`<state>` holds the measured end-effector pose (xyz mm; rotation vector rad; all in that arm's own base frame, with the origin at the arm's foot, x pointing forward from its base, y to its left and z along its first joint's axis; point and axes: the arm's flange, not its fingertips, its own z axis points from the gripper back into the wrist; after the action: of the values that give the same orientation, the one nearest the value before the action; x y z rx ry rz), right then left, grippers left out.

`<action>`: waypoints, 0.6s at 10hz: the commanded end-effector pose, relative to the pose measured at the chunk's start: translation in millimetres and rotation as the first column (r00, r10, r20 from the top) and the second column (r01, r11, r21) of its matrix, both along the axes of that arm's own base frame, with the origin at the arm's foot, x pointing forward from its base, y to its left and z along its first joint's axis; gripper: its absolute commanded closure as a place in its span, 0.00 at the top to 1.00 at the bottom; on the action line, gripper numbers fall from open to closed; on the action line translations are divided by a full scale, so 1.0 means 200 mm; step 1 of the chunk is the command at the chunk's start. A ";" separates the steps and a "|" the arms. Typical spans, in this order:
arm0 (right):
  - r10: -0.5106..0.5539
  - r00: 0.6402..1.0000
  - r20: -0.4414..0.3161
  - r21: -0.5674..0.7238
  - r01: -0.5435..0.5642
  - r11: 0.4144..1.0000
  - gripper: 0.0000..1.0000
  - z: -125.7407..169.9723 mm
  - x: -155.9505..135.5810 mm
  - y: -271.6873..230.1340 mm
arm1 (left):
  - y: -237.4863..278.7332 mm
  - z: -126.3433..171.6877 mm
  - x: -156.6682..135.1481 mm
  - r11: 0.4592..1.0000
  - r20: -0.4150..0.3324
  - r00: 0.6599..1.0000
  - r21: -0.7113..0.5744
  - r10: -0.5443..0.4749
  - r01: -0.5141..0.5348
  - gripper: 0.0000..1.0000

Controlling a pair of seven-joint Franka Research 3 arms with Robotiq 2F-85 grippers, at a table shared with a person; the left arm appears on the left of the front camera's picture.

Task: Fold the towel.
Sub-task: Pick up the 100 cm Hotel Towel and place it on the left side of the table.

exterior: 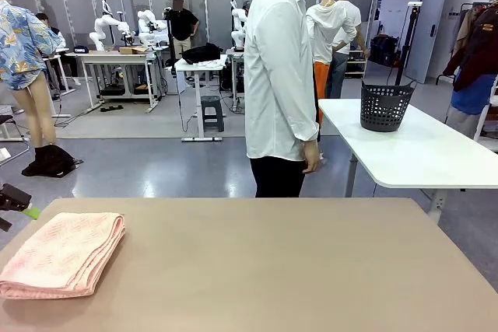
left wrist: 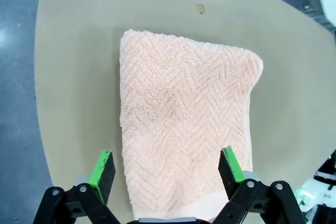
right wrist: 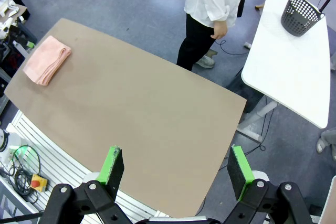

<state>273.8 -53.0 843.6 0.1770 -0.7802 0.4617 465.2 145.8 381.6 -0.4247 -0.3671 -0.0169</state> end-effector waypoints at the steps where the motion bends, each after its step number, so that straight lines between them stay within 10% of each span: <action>1: 0.002 1.000 -0.005 0.001 -0.002 1.000 1.00 -0.01 0.00 0.00 | 0.03 -0.01 0.03 1.000 -0.008 1.000 -0.003 -0.012 0.012 1.00; 6: 0.002 1.000 -0.005 0.001 -0.002 1.000 1.00 -0.01 0.00 0.00 | 0.03 -0.01 0.03 1.000 -0.008 1.000 -0.003 -0.012 0.012 1.00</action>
<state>273.8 -53.0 843.6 0.1771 -0.7801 0.4618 466.3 148.6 377.4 -0.4270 -0.3605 -0.0117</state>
